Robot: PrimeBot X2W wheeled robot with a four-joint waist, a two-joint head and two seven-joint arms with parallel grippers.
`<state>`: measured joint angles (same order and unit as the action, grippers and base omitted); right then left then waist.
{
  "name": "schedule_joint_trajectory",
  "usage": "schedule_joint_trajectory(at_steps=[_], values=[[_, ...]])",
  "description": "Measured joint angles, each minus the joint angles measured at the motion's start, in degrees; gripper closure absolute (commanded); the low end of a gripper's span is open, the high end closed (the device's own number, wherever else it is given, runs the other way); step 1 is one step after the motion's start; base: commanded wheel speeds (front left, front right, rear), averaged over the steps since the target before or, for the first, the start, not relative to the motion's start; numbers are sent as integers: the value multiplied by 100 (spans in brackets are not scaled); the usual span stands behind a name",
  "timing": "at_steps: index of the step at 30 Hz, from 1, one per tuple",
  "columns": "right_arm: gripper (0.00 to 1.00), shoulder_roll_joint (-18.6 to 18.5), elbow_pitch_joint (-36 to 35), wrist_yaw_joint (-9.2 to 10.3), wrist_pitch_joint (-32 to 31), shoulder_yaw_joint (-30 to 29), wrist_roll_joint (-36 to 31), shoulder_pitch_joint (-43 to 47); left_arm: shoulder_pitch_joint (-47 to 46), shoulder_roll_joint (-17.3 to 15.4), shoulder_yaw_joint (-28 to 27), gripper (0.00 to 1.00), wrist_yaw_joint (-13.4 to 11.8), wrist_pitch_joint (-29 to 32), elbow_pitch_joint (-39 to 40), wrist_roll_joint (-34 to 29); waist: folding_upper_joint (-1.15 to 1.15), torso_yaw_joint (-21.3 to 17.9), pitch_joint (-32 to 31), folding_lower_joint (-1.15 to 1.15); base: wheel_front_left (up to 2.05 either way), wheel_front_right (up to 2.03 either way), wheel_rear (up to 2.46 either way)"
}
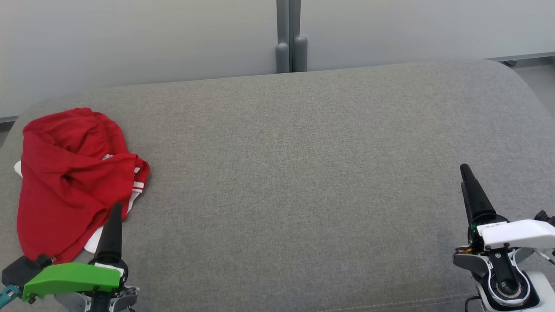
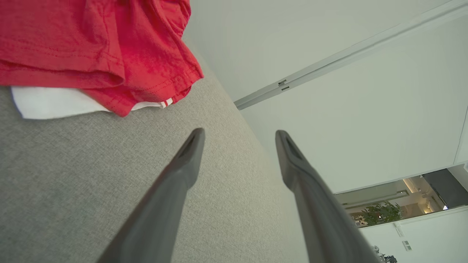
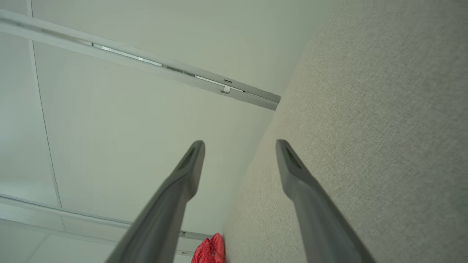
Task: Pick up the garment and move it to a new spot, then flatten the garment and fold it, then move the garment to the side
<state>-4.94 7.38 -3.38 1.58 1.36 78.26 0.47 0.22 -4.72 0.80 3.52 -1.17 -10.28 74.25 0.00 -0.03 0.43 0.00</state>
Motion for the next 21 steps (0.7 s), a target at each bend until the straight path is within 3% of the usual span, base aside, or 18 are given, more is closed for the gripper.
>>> schedule_joint_trajectory(at_steps=[9,21], values=[[0,-219,-56,-24,202,232,-977,-22,-32,-7,119,0,-10,-158,177,-1106,0,-2,9,0,0,0,0],[0,-313,-247,-4,424,430,-2547,-140,-34,-37,322,0,-212,-409,348,-2512,0,-12,18,0,0,0,0]])
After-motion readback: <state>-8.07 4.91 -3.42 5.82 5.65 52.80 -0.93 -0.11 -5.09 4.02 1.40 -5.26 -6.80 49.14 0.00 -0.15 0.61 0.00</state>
